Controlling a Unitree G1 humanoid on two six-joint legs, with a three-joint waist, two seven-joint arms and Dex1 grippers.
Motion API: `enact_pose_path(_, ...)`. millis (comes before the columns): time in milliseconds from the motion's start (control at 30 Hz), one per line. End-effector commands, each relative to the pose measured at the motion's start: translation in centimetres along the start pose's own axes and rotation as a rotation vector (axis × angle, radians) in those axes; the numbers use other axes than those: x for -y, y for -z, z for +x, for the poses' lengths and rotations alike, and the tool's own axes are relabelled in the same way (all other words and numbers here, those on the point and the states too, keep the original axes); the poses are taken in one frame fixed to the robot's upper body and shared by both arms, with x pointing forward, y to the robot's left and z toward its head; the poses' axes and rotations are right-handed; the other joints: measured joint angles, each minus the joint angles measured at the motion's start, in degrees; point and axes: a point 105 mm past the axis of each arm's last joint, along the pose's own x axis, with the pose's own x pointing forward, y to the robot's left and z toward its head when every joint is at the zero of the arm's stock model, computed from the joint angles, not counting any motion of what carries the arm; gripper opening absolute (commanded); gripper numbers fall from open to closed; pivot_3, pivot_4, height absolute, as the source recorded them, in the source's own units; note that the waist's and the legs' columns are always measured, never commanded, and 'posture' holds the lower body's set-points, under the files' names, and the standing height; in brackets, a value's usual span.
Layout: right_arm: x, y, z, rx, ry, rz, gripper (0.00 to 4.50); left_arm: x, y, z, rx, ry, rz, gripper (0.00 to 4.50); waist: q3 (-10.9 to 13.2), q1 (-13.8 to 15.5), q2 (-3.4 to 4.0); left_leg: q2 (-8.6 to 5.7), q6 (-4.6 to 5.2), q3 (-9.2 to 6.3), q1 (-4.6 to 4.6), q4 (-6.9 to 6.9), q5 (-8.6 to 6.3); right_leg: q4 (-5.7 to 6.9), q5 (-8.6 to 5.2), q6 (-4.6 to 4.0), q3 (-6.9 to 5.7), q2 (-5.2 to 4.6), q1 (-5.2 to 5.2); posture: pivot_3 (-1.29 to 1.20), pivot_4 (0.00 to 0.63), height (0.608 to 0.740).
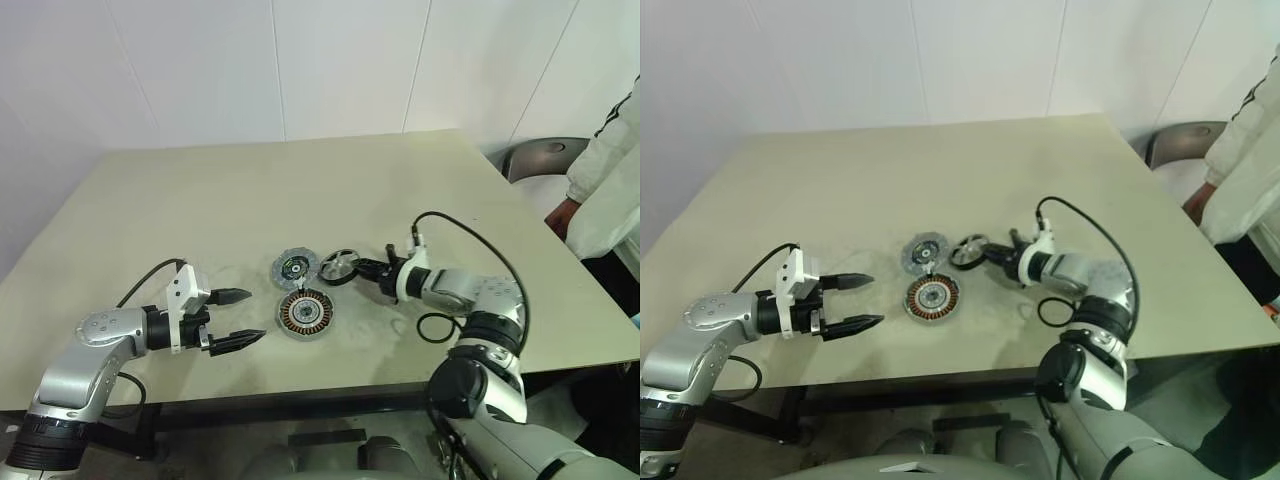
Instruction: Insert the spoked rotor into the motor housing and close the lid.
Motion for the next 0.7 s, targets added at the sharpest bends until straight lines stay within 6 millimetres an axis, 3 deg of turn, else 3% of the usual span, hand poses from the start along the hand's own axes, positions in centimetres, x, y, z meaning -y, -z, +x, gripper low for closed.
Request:
enact_pose_path(33,-0.2,-1.7,-1.5,0.053,-0.005,-0.018,0.36,-0.3,-1.0,-0.2,0.017,-0.004,0.047,4.50,0.00,-0.19,0.00,0.01,0.00,0.00,0.00,0.00,0.00,0.01,0.00,0.00,0.00,0.00,0.00,0.00,0.000,0.740)
enact_pose_path(233,-1.6,-1.0,-3.4,-0.014,-0.097,-0.070,0.36,-0.4,-1.0,-0.2,0.016,-0.006,0.049,4.50,0.01,-0.38,0.03,0.06,0.00,0.01,-0.01,-0.01,0.00,0.02,0.00,0.00,0.01,0.02,-0.04,0.00,0.000,0.740)
enact_pose_path(433,-3.1,1.0,-4.5,-0.108,-0.238,-0.175,0.36,-0.5,-0.9,-0.3,0.015,-0.011,0.049,4.50,0.02,-0.34,0.03,0.05,0.01,0.01,-0.04,-0.01,0.00,0.00,0.00,0.00,0.01,0.00,-0.04,0.00,0.000,0.740)
enact_pose_path(700,-5.1,5.0,-3.7,-0.268,-0.355,-0.224,0.36,-0.4,-0.6,-0.4,0.018,-0.009,0.045,4.50,0.03,-0.40,0.03,0.07,0.01,0.00,-0.02,0.00,0.00,0.00,0.00,0.01,0.01,0.01,-0.03,0.00,0.000,0.740)
